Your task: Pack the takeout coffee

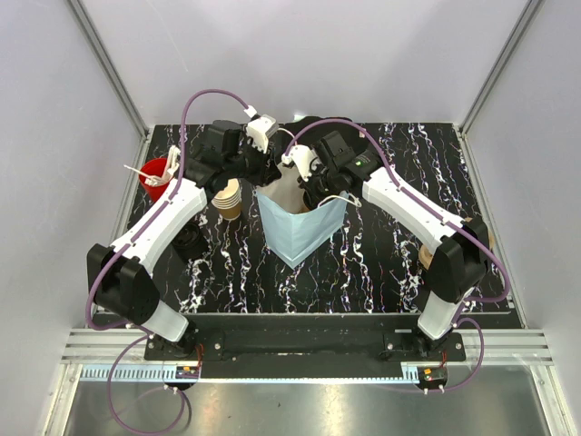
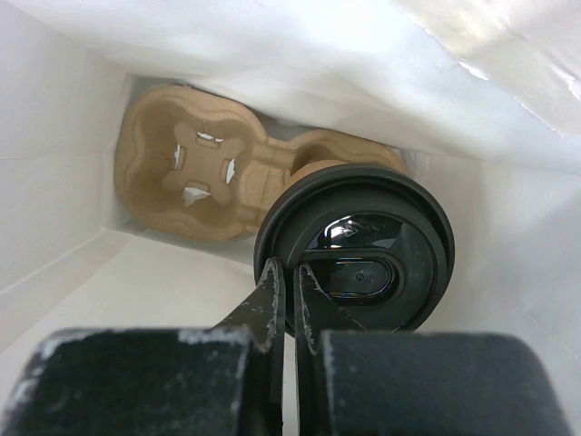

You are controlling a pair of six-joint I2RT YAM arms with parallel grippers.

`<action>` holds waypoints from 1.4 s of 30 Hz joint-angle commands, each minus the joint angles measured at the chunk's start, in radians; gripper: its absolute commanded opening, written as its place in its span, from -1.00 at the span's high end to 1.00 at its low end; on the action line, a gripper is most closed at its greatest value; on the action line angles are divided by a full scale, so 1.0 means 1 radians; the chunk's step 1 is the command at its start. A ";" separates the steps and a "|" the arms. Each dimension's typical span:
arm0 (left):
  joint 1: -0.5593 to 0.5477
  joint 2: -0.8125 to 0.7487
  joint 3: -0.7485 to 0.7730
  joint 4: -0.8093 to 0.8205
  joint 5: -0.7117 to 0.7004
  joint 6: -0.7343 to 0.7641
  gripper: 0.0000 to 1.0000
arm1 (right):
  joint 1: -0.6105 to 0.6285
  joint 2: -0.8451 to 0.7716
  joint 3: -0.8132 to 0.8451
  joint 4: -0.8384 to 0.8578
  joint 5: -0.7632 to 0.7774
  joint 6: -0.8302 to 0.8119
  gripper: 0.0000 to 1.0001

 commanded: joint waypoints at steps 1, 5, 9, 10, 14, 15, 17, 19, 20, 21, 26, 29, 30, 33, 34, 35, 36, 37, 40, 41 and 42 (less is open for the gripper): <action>-0.002 0.002 0.034 0.029 0.011 -0.001 0.45 | -0.007 -0.053 -0.009 0.039 -0.023 -0.015 1.00; -0.002 0.000 0.038 0.027 0.012 -0.002 0.46 | -0.007 -0.052 -0.020 0.048 -0.027 -0.015 1.00; -0.002 -0.001 0.036 0.026 0.011 -0.002 0.46 | -0.007 -0.050 -0.032 0.061 -0.032 -0.014 1.00; -0.002 -0.003 0.036 0.026 0.012 -0.001 0.46 | -0.007 -0.050 -0.033 0.063 -0.032 -0.014 1.00; -0.002 -0.004 0.034 0.026 0.014 -0.002 0.46 | -0.007 -0.044 -0.041 0.068 -0.033 -0.015 1.00; -0.001 -0.004 0.036 0.024 0.012 -0.002 0.46 | -0.007 -0.042 -0.041 0.071 -0.032 -0.015 1.00; -0.002 -0.004 0.036 0.026 0.012 -0.002 0.46 | -0.007 -0.041 -0.044 0.072 -0.027 -0.017 1.00; -0.002 -0.007 0.036 0.024 0.012 -0.002 0.46 | -0.008 -0.041 -0.047 0.074 -0.026 -0.018 1.00; -0.001 -0.007 0.036 0.026 0.014 -0.002 0.46 | -0.007 -0.041 -0.050 0.074 -0.024 -0.020 1.00; -0.002 -0.007 0.036 0.026 0.014 -0.002 0.46 | -0.007 -0.044 -0.050 0.077 -0.023 -0.020 1.00; -0.001 -0.009 0.036 0.026 0.017 -0.002 0.46 | -0.007 -0.044 -0.059 0.086 -0.021 -0.025 1.00; -0.002 -0.012 0.033 0.027 0.017 -0.004 0.46 | -0.007 -0.042 -0.062 0.092 -0.021 -0.026 1.00; -0.001 -0.014 0.033 0.026 0.015 -0.002 0.46 | -0.007 -0.041 -0.064 0.094 -0.021 -0.026 1.00; -0.002 -0.015 0.031 0.027 0.014 -0.002 0.46 | -0.007 -0.042 -0.067 0.095 -0.018 -0.028 1.00; -0.001 -0.017 0.031 0.026 0.014 -0.004 0.46 | -0.007 -0.041 -0.069 0.100 -0.015 -0.028 1.00; -0.001 -0.015 0.031 0.027 0.015 -0.004 0.46 | -0.007 -0.041 -0.070 0.101 -0.012 -0.028 1.00; -0.002 -0.017 0.031 0.026 0.017 -0.004 0.46 | -0.007 -0.041 -0.073 0.103 -0.009 -0.028 1.00; -0.002 -0.017 0.031 0.026 0.017 -0.004 0.46 | -0.007 -0.041 -0.075 0.106 -0.009 -0.029 1.00; -0.002 -0.020 0.031 0.027 0.017 -0.002 0.46 | -0.007 -0.041 -0.078 0.109 -0.003 -0.032 1.00; -0.002 -0.018 0.031 0.029 0.017 -0.004 0.46 | -0.007 -0.041 -0.079 0.109 -0.001 -0.032 1.00; -0.002 -0.020 0.031 0.027 0.017 -0.006 0.46 | -0.007 -0.041 -0.081 0.109 0.000 -0.032 1.00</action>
